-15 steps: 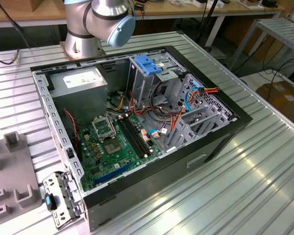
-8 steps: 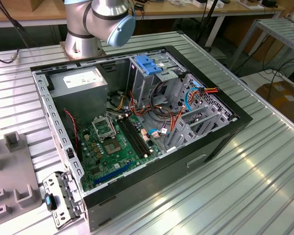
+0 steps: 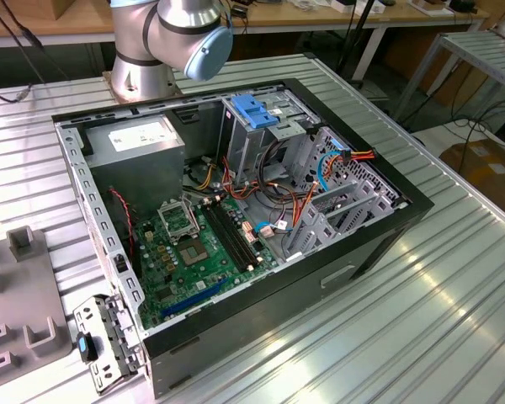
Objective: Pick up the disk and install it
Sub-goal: 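Pick up the disk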
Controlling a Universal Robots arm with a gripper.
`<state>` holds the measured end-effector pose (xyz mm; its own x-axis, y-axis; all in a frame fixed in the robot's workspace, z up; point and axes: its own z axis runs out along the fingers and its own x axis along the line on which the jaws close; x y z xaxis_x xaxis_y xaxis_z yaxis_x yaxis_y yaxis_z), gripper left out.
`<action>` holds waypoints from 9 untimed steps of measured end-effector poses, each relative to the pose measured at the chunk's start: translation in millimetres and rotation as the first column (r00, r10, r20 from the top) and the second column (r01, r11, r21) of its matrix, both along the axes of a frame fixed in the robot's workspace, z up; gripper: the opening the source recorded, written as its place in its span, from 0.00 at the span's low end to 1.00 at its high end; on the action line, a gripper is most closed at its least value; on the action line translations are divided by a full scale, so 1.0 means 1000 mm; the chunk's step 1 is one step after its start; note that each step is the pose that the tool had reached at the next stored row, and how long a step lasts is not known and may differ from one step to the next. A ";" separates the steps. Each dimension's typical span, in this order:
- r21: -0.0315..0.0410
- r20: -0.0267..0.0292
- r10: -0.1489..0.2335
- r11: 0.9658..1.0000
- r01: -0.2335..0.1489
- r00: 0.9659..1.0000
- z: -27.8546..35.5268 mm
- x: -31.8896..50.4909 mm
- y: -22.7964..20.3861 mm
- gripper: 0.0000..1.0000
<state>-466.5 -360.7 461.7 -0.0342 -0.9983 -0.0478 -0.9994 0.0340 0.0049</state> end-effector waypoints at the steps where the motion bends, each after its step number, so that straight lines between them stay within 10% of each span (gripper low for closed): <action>1: 0.000 0.000 0.000 1.000 0.000 1.000 0.0013 0.0000 0.0000 0.37; 9: 0.004 -0.002 0.000 1.000 0.000 1.000 0.0156 0.0000 0.0000 0.37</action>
